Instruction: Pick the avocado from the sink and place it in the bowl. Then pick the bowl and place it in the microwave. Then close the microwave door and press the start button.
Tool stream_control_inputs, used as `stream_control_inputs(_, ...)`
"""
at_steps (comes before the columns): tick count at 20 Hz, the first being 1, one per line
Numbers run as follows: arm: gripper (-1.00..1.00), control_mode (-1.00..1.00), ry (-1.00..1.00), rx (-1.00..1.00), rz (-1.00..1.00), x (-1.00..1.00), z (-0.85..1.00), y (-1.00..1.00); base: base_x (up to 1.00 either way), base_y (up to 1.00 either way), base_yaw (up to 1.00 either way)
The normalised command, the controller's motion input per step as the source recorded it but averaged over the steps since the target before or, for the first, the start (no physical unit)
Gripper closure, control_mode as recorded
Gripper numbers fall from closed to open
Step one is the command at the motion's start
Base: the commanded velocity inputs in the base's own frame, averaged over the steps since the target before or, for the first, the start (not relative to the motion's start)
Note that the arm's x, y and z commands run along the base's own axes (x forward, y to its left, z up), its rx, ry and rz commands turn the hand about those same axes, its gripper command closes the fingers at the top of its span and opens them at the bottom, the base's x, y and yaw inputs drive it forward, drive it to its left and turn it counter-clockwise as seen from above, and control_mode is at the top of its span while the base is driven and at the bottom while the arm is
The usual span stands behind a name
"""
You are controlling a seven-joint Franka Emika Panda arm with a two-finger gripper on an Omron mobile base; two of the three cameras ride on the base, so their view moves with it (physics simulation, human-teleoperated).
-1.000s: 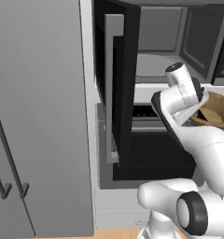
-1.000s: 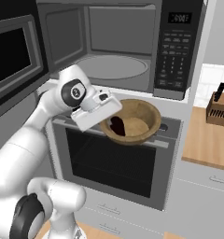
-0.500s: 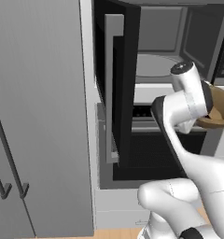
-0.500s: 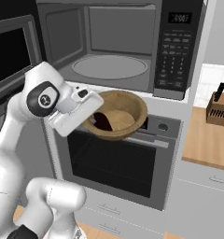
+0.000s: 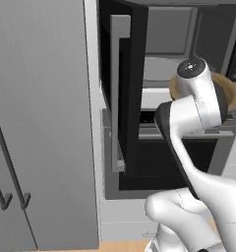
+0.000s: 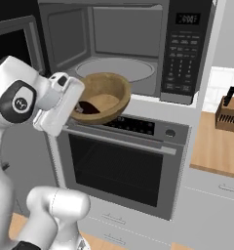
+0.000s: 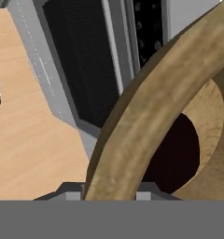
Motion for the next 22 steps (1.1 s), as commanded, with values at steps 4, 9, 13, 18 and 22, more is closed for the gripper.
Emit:
stream_control_inputs(4, 1.0, -1.0, 0.02, -0.06, 0.26, 0.33, 0.41, 0.13, 0.0, 0.0, 0.0)
stream_control_inputs(9, 1.0, -1.0, 0.01, -0.02, 0.22, 0.54, 0.4, 0.0, 0.0, 0.0, 0.0)
stream_control_inputs(13, 1.0, -1.0, 0.01, 0.0, 0.15, 0.62, 0.23, 0.0, 0.0, 0.0, 0.0)
stream_control_inputs(18, 1.0, -1.0, 0.01, 0.0, 0.05, 0.74, 0.0, 0.0, 0.0, 0.0, 0.0)
stream_control_inputs(22, 1.0, -1.0, 0.0, 0.0, 0.01, 0.75, 0.0, 0.0, 0.0, 0.0, 0.0)
